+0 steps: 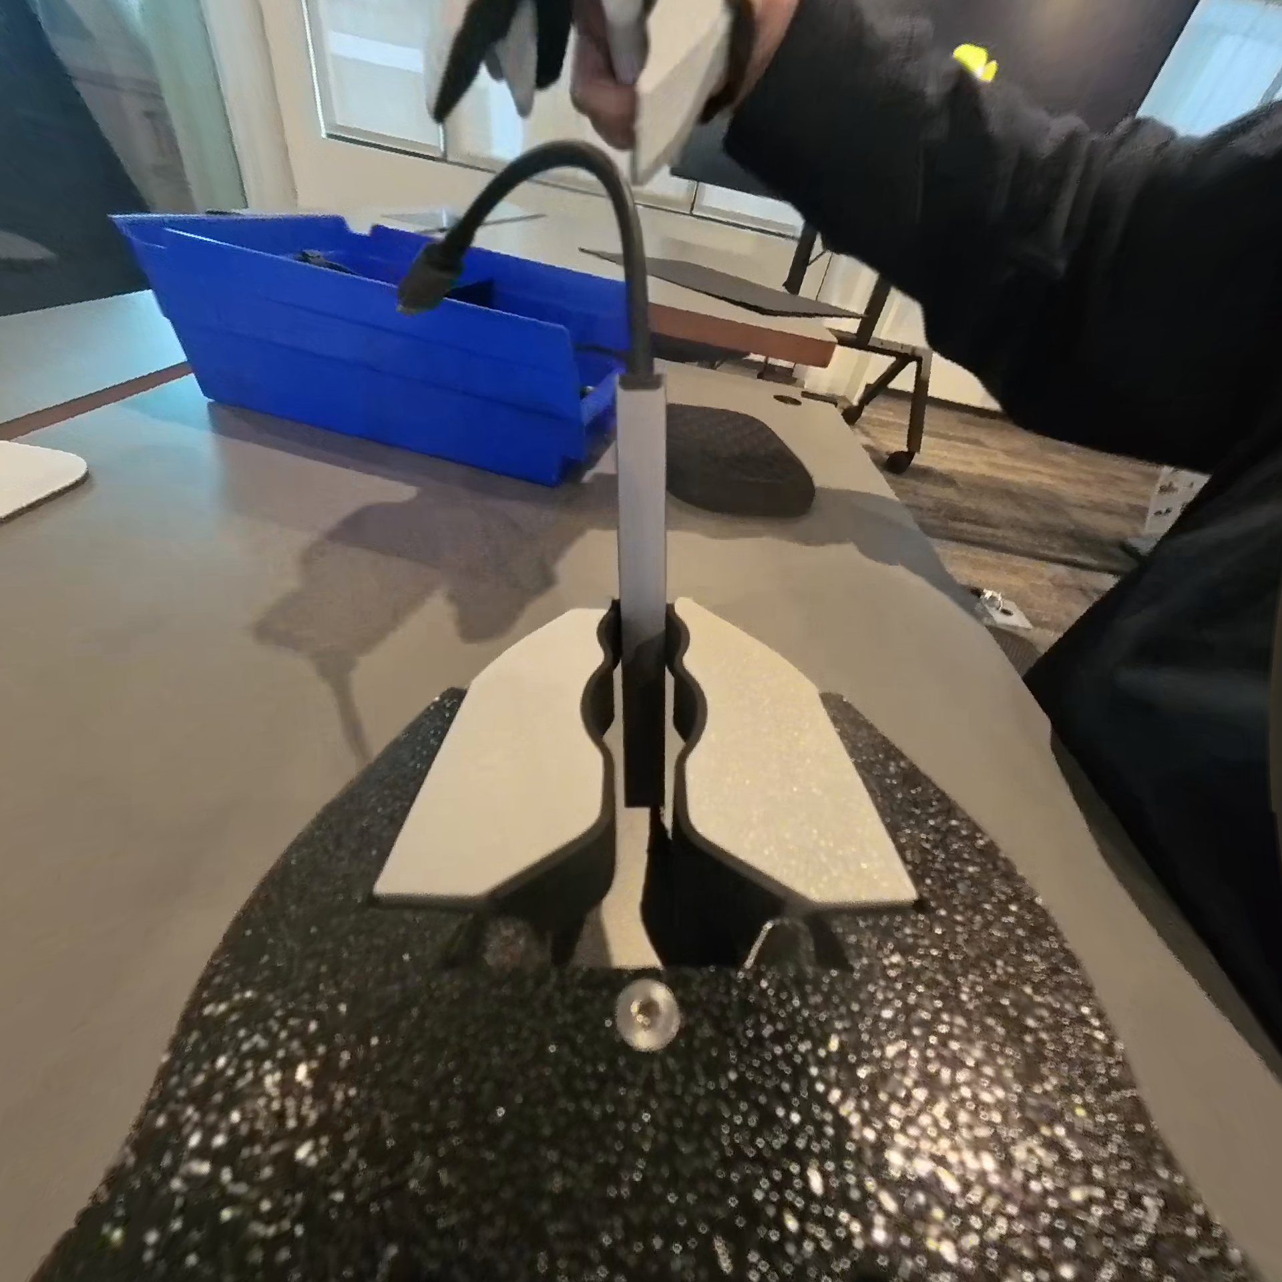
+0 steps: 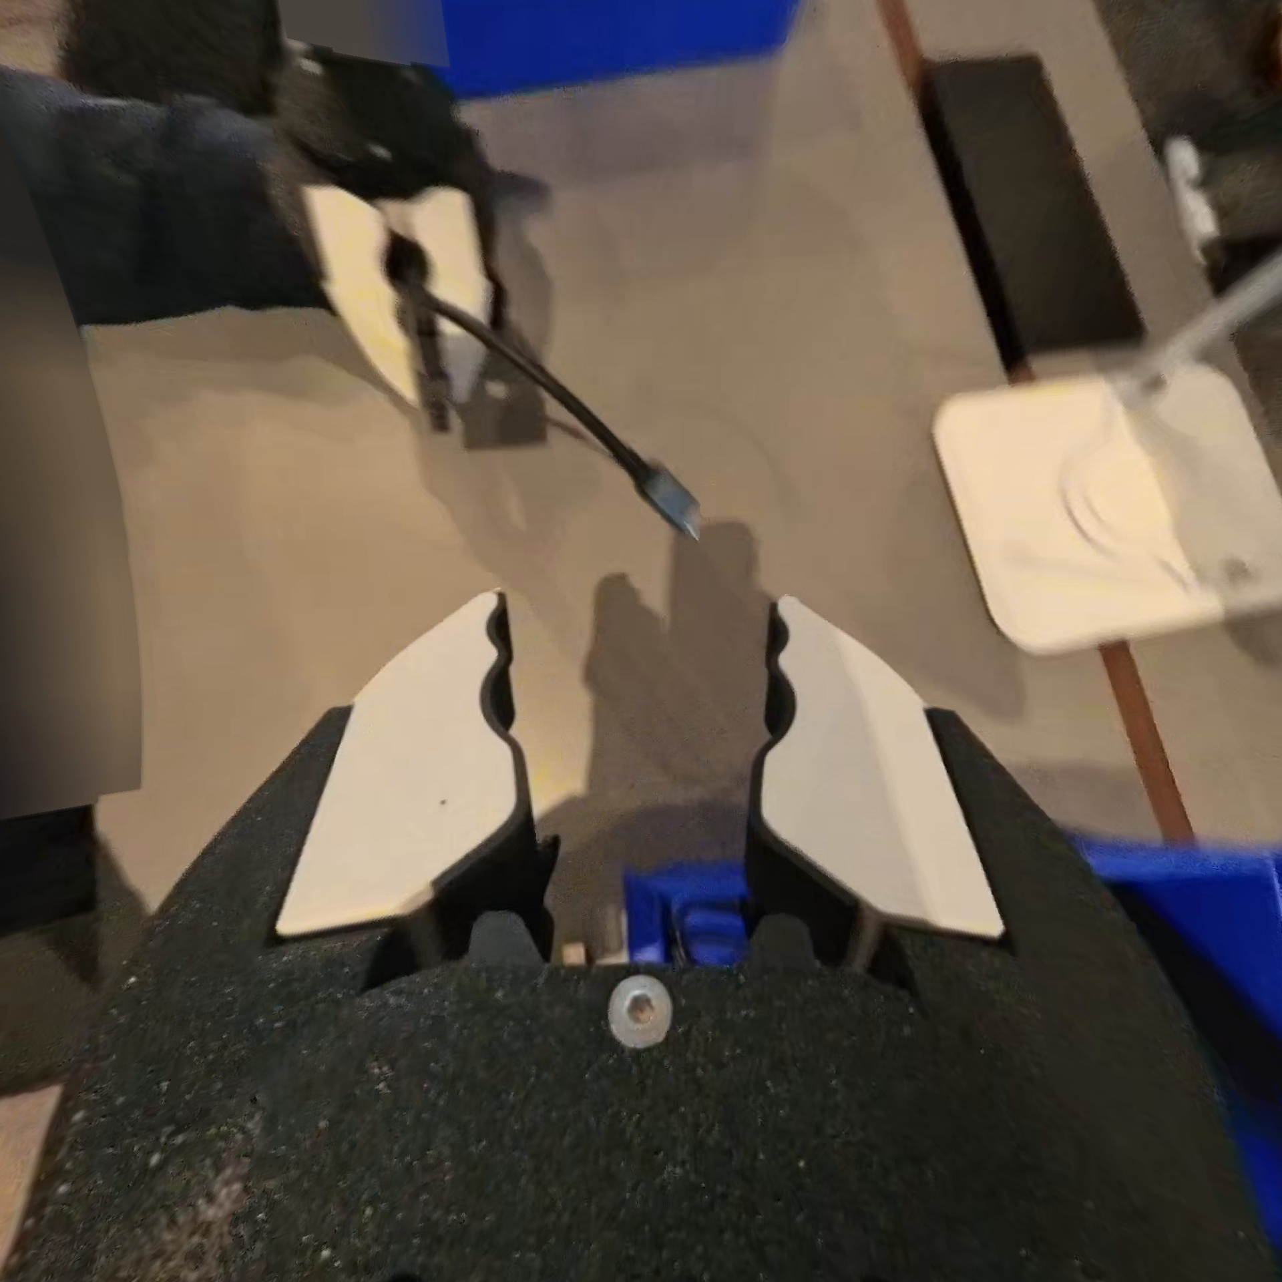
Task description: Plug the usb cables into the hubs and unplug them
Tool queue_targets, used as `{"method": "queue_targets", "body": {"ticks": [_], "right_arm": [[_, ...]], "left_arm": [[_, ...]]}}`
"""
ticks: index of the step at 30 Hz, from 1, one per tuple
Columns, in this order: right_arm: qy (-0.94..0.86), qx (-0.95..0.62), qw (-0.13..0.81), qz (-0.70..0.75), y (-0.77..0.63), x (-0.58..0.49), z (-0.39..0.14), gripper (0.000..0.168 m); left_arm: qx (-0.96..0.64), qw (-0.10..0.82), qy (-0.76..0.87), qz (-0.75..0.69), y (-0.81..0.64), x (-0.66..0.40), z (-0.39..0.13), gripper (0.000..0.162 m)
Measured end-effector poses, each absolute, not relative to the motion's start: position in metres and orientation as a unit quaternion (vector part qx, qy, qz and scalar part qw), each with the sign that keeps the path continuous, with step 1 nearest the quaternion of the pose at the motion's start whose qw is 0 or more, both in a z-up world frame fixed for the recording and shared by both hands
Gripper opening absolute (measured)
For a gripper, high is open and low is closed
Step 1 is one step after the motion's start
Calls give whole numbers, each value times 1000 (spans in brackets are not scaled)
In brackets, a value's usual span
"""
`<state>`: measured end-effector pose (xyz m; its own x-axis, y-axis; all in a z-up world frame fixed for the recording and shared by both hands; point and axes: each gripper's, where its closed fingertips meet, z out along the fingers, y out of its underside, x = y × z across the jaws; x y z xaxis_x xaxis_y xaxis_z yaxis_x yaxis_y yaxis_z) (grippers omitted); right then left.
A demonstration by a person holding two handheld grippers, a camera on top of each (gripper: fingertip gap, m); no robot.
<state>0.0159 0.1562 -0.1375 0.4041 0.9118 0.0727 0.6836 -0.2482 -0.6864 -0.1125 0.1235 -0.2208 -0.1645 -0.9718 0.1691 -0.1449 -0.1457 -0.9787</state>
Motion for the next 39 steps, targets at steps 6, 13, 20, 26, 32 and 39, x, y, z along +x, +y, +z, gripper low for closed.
{"method": "queue_targets", "body": {"ticks": [6,13,20,26,32,39], "right_arm": [[-641,-699,276,158,116,-73,-157,65],[-687,-691,201,102,110,-98,-204,44],[-684,-692,217,76,113,-77,-191,12],[-562,-778,271,-70,166,60,-117,12],[-410,-865,240,-161,213,202,-107,12],[-396,-878,209,-169,239,232,-149,13]], "left_arm": [[-516,377,584,-500,111,-106,-231,11],[-509,375,607,-481,103,-101,-237,11],[-518,454,530,-496,124,-102,-213,40],[-534,505,414,-537,162,-124,-187,42],[-553,497,388,-545,173,-128,-191,41],[-561,491,389,-541,175,-128,-194,37]]}}
